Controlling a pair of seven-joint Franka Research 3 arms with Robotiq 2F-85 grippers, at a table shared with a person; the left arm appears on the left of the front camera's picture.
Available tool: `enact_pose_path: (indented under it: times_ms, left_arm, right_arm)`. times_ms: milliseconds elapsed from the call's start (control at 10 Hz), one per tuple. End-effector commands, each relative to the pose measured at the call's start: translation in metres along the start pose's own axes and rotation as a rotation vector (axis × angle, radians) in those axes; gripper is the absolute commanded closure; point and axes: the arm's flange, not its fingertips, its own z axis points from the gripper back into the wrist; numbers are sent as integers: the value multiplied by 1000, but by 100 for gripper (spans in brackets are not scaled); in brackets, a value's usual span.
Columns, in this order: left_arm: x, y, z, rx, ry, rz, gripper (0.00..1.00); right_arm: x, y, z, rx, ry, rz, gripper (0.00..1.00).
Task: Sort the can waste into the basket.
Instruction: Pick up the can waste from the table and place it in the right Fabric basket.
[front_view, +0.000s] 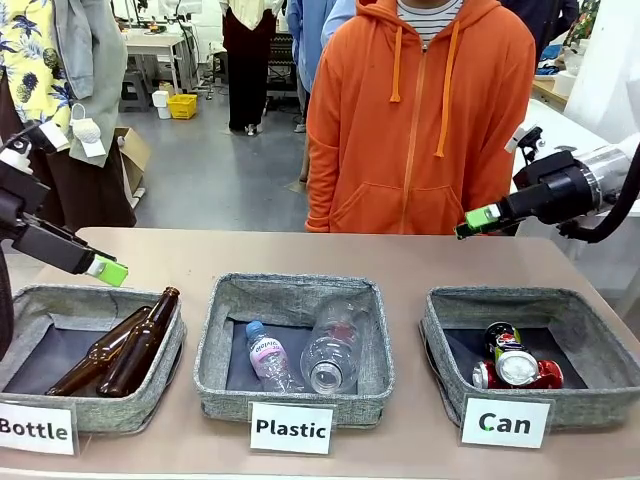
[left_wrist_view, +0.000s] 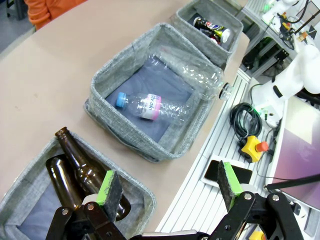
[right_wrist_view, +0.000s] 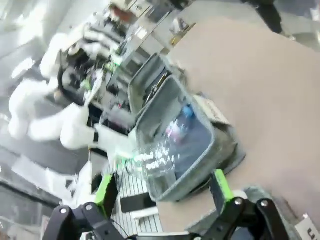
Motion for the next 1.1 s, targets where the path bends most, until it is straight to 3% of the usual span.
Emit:
enact_pose_path:
  times_ms: [0,1000]
  left_arm:
    - [-3,2,-2,-7,-19,-16,0]
    - [-3,2,-2,-7,-19,-16,0]
  right_arm:
    - [-2,7,-4,14,63,68,0]
    - [-2,7,-4,14,63,68,0]
